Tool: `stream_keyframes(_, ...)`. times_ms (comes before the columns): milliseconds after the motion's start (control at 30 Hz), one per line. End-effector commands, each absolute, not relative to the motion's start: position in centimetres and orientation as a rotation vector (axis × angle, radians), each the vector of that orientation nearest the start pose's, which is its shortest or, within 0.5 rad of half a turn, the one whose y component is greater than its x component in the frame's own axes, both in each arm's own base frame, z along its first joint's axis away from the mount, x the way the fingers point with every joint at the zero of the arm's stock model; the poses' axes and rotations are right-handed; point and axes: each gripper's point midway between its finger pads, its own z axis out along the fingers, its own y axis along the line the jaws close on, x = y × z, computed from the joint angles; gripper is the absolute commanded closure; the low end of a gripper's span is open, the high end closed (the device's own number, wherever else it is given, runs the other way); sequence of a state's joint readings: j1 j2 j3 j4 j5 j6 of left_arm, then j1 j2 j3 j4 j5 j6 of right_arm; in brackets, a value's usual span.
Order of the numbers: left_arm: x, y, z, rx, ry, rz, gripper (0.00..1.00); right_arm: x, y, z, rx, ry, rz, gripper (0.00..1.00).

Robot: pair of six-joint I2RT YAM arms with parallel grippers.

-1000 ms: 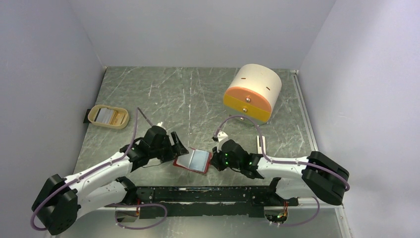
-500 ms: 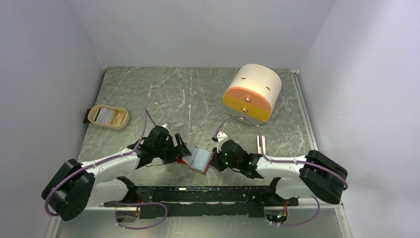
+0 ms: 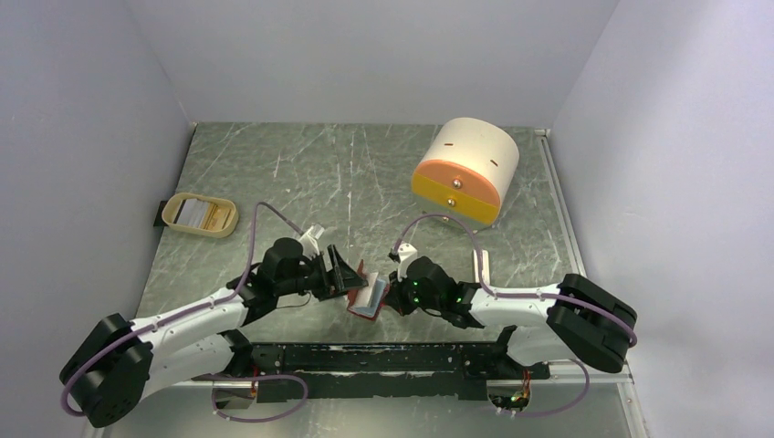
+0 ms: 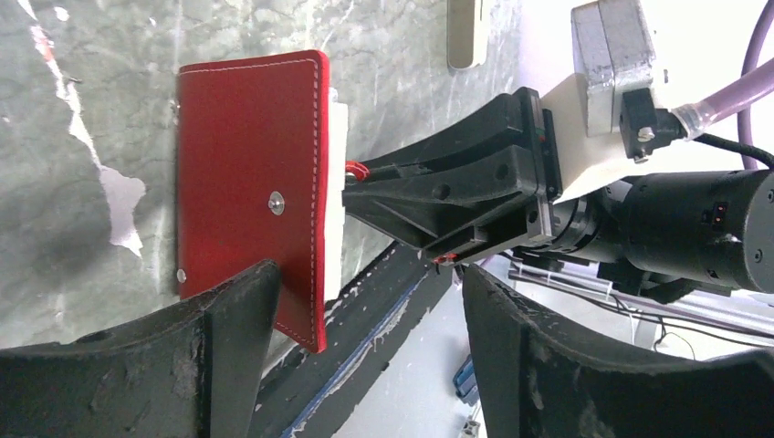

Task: Put the credit cards into the card holder
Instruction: Close the card holder at the center of the board.

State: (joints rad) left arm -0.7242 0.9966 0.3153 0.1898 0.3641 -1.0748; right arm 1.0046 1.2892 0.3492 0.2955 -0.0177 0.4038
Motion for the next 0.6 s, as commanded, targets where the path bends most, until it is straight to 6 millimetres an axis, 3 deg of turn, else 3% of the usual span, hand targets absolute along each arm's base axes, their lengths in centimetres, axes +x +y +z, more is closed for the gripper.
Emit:
stream_keyframes(0, 14.9, -27.6, 11.1, -0.105, 2.340, -1.466, 0.22, 16.0, 28.4, 3.4, -0.694, 2.174, 0.792, 1.00)
stream_keyframes(200, 14.9, -28.3, 10.6, -0.050, 2.345, -1.482, 0.29, 16.6, 29.0, 4.1, -0.739, 2.121, 0.784, 1.00)
stream_keyframes(400, 16.1, -28.3, 8.4, -0.055, 2.417, -1.359, 0.56, 17.2, 29.3, 4.2, -0.748, 2.132, 0.765, 0.79)
stream_keyframes(467, 16.3, -28.5, 8.1, -0.039, 2.426, -1.345, 0.62, 17.1, 28.8, 4.0, -0.723, 2.142, 0.757, 0.73)
stream_keyframes(567, 16.8, -28.5, 7.4, -0.022, 2.457, -1.290, 0.62, 17.1, 28.0, 4.0, -0.676, 2.164, 0.745, 0.68)
